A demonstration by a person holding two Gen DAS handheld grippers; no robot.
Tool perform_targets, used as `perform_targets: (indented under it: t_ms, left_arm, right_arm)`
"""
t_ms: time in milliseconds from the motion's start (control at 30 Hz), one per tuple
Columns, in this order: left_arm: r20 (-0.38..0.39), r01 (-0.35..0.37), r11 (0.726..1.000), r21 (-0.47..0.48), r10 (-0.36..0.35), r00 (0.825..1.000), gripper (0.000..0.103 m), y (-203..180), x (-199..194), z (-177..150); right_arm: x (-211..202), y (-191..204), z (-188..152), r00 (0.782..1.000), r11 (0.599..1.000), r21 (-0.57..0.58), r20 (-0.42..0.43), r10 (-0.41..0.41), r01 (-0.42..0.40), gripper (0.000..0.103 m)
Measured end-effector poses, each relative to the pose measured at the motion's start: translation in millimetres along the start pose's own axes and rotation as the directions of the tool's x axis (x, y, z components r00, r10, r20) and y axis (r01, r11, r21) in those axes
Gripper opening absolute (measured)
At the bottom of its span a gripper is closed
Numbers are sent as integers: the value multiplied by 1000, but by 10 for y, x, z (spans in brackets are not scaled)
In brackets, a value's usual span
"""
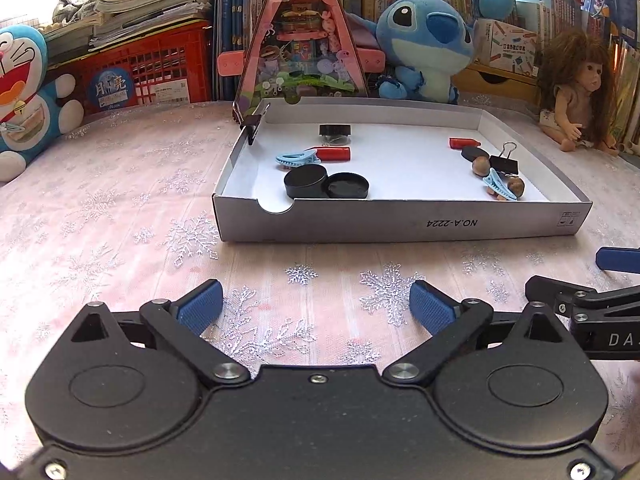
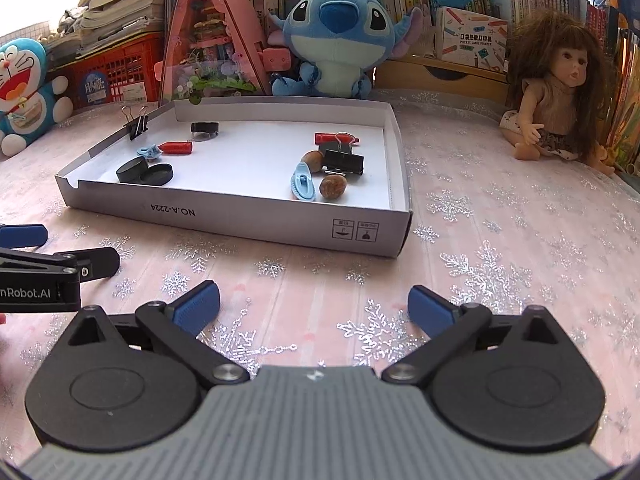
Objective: Organize rigid objects
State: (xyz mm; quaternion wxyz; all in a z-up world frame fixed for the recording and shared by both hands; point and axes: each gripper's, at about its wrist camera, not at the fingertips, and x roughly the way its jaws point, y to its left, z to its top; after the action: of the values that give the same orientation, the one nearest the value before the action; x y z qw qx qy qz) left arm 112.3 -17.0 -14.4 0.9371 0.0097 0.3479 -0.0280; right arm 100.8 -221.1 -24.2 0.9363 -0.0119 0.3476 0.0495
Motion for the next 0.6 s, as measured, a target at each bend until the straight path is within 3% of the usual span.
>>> perform_targets:
  t_ms: [600]
  left_arm:
    - [-3,-10,1000,3,10,1000,103,-11,9,-12]
  right_arm:
    - [4,-10,-2,1000,1000,6,-2,5,-4,103]
